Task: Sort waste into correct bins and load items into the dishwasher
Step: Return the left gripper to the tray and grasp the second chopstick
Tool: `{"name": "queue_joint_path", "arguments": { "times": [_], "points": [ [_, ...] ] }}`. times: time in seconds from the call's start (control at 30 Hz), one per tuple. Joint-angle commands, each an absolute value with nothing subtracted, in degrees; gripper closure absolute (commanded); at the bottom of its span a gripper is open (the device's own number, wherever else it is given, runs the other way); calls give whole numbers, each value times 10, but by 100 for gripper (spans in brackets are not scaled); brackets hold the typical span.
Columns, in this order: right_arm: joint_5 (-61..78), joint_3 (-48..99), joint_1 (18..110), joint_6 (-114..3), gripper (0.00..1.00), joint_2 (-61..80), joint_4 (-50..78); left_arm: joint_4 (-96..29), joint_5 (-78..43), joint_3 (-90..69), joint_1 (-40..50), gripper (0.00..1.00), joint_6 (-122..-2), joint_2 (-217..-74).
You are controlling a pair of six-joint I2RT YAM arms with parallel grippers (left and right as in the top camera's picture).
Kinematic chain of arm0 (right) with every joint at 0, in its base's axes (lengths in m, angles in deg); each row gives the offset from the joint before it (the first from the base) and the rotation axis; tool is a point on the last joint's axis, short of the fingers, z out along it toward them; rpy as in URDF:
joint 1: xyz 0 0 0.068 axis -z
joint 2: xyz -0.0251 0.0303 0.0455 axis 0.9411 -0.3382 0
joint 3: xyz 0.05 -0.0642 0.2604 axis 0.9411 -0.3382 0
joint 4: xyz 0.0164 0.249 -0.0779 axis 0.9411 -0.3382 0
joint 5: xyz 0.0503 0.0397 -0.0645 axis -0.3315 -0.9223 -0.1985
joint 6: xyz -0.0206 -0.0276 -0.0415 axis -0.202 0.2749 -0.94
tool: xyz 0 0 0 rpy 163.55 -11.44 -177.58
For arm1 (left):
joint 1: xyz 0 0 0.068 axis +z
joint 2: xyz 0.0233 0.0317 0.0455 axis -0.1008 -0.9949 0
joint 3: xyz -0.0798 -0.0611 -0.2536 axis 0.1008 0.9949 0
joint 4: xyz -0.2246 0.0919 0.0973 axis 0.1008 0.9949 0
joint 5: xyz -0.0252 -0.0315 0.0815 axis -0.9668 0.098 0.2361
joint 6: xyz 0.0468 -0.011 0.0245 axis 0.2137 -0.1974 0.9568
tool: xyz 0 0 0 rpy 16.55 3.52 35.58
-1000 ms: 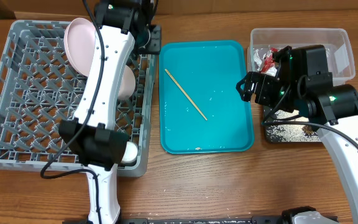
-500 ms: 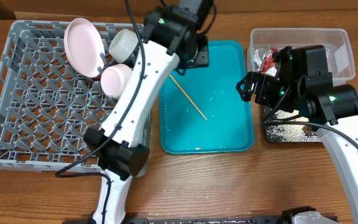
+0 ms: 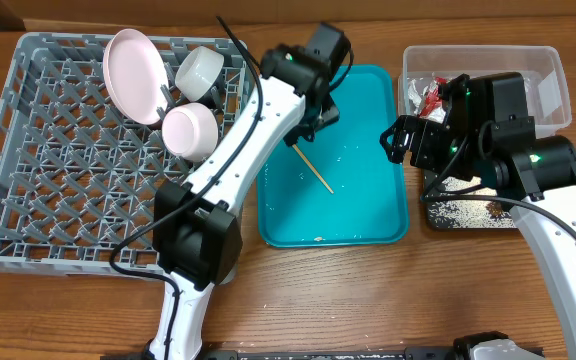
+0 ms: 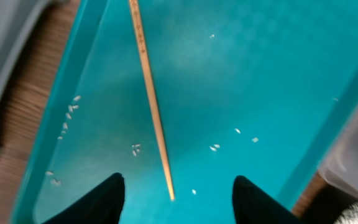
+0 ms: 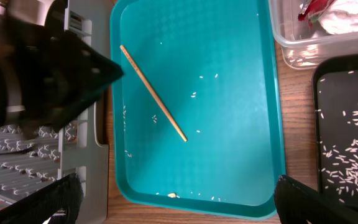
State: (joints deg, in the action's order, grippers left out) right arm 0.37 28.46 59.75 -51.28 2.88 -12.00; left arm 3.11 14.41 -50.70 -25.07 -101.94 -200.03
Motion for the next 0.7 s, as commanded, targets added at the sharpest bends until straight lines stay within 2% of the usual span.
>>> {"name": "queue_joint_path", "arguments": {
  "times": [0.0, 0.07, 0.17, 0.67],
  "points": [
    [10, 284, 598, -515, 0, 31, -118, -9, 153, -453, -255, 49, -1059, -1999],
    [10, 284, 598, -515, 0, 31, -118, -47, 153, -419, -255, 54, -1060, -1999],
    [10, 284, 598, -515, 0, 31, -118, -92, 153, -377, -255, 56, -1060, -1999],
    [10, 284, 598, -515, 0, 31, -118, -191, 154, -294, -255, 55, -1060, -1999]
  ]
}}
